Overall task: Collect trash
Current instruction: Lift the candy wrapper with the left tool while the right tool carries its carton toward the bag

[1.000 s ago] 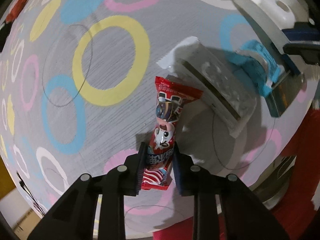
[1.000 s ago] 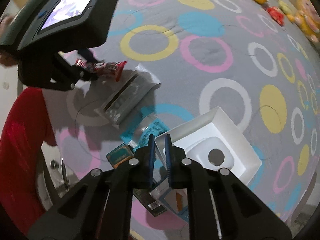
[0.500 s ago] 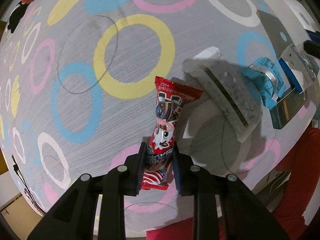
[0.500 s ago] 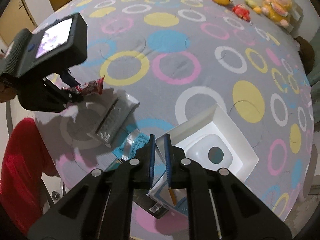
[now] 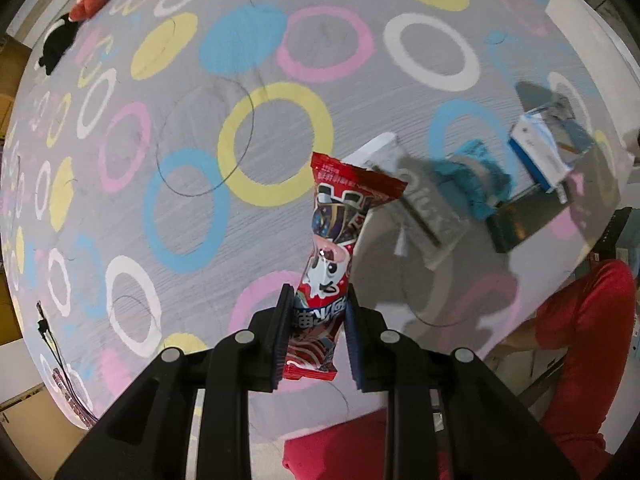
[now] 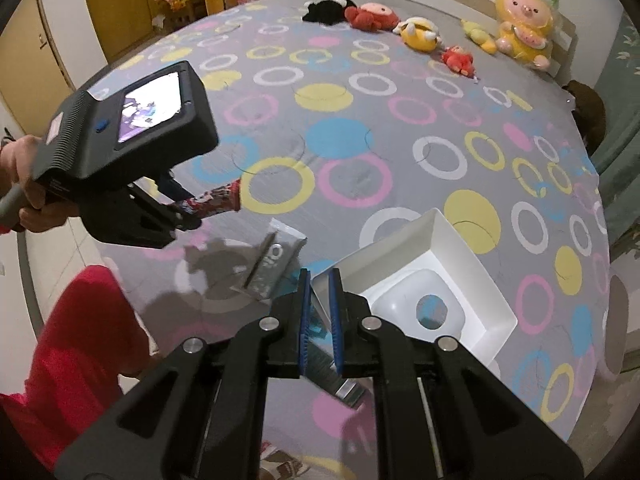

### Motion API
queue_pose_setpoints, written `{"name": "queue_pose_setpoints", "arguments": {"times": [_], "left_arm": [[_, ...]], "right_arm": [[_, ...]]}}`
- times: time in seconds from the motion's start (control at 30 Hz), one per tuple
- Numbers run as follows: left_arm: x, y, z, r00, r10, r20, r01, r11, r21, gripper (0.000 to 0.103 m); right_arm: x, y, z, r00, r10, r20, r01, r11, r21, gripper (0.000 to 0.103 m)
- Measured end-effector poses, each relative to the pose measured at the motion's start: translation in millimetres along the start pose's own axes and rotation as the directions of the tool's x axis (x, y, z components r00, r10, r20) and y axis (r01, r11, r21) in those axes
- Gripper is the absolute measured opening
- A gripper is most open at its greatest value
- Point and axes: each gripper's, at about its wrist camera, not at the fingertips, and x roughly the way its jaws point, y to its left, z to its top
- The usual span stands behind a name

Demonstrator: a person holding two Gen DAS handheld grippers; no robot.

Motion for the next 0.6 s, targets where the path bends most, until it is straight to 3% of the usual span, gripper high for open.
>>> {"name": "queue_pose_setpoints", "arguments": {"times": [0.33,0.6], "left_arm": [[-53.6,-38.7,-26.9,0.997,-0.021,0.074,0.019,1.000,0.020,0.025],[-52.7,-71.4,-62.4,0.997,-0.038,0.070,0.036,0.999,0.033,0.025]], "right_arm": [[-55.8,26.7,-25.6,0.999,-0.007,0.051,0.007,1.000,0.003,0.010],[-79.3,54.6,-52.9,0.998,0.015,0.060,-0.015,1.000,-0.005,0.010]]}}
